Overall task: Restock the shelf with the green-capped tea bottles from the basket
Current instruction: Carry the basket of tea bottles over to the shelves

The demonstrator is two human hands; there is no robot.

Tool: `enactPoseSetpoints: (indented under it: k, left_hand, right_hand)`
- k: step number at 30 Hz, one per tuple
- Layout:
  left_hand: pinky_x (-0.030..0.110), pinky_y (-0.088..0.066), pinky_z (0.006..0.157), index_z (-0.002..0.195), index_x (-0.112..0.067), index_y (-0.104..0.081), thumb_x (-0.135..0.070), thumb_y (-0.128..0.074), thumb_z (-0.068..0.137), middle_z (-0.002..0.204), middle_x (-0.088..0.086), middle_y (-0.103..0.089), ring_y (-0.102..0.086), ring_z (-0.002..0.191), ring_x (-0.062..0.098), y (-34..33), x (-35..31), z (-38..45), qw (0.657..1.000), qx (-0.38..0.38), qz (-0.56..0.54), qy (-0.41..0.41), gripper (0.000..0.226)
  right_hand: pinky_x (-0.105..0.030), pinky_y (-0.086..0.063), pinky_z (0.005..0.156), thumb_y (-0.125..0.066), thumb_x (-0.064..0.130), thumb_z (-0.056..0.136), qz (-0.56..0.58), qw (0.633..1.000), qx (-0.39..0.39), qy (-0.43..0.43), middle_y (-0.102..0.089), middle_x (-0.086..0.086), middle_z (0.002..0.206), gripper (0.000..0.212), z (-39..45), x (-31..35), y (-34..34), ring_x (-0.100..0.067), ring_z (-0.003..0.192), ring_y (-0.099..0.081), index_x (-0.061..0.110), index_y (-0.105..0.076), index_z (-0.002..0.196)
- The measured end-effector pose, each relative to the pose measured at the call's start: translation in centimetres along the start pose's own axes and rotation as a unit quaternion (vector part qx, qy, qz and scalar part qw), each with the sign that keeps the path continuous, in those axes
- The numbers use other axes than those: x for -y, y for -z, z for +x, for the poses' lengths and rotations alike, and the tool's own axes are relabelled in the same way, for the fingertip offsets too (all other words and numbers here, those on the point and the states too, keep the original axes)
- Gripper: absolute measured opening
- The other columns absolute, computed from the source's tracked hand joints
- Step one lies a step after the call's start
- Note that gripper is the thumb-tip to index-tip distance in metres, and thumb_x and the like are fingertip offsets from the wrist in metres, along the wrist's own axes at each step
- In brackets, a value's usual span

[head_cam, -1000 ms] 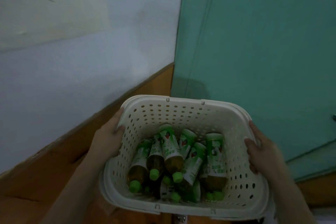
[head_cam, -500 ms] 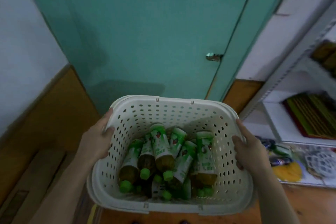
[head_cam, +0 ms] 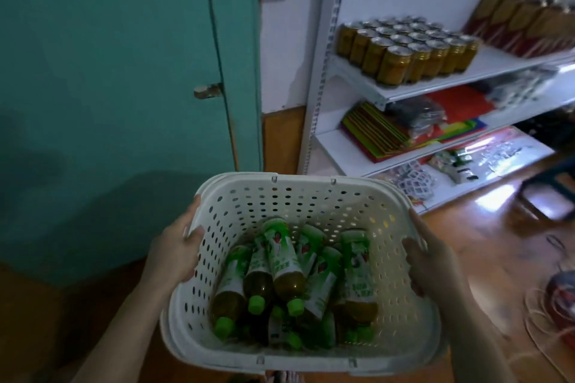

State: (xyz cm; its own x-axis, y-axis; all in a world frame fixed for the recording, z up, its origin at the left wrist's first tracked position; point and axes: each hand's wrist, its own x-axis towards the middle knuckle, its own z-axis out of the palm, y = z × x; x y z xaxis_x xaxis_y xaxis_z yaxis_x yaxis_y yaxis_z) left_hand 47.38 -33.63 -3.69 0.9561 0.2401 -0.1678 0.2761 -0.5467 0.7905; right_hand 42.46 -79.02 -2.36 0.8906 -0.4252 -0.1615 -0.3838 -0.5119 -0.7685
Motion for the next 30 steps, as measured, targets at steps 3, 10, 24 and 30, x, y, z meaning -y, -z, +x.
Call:
enactPoseSetpoints:
  k: [3,10,24,30]
  left_hand:
    - [0.033,-0.04,0.044,0.155,-0.066,-0.033,-0.025,-0.052,0.113,0.05,-0.007,-0.044,-0.04,0.044,0.018,-3.7,-2.8,1.6,0.997,0.067,-0.007,-0.037,0.063]
    - [0.03,-0.044,0.049,0.158,-0.061,-0.035,-0.026,-0.053,0.112,0.115,0.034,-0.07,-0.06,0.051,0.022,-12.2,-9.3,2.3,0.975,0.18,0.021,-0.126,0.06]
    - [0.037,-0.048,0.05,0.142,-0.077,-0.041,-0.024,-0.054,0.11,0.065,0.012,-0.053,-0.051,0.046,0.021,-33.7,-21.8,1.3,0.938,0.288,0.041,-0.186,0.063]
    - [0.031,-0.041,0.042,0.149,-0.066,-0.044,-0.021,-0.054,0.111,0.055,-0.011,-0.051,-0.044,0.041,0.015,-41.6,-28.3,0.1,0.927,0.301,0.028,-0.224,0.06]
  right_hand:
    - [-0.04,-0.052,0.044,-0.06,0.026,0.111,0.029,0.998,-0.045,-0.035,-0.065,-0.006,0.067,0.064,-2.2,-3.3,2.9,-0.025,0.038,-0.055,0.073,-0.04,0.149]
    - [-0.043,-0.055,0.046,-0.065,0.026,0.108,0.05,0.975,-0.166,-0.137,-0.067,-0.008,0.063,0.07,-7.6,-9.2,8.6,-0.026,0.038,-0.058,0.088,-0.044,0.132]
    - [-0.042,-0.057,0.045,-0.066,0.031,0.109,0.121,0.918,-0.264,-0.271,-0.07,-0.007,0.068,0.06,-5.4,-21.2,20.7,-0.025,0.044,-0.058,0.078,-0.048,0.142]
    - [-0.043,-0.056,0.049,-0.066,0.029,0.109,0.149,0.904,-0.304,-0.262,-0.074,-0.019,0.079,0.06,-1.4,-24.2,27.8,-0.029,0.052,-0.058,0.071,-0.046,0.147]
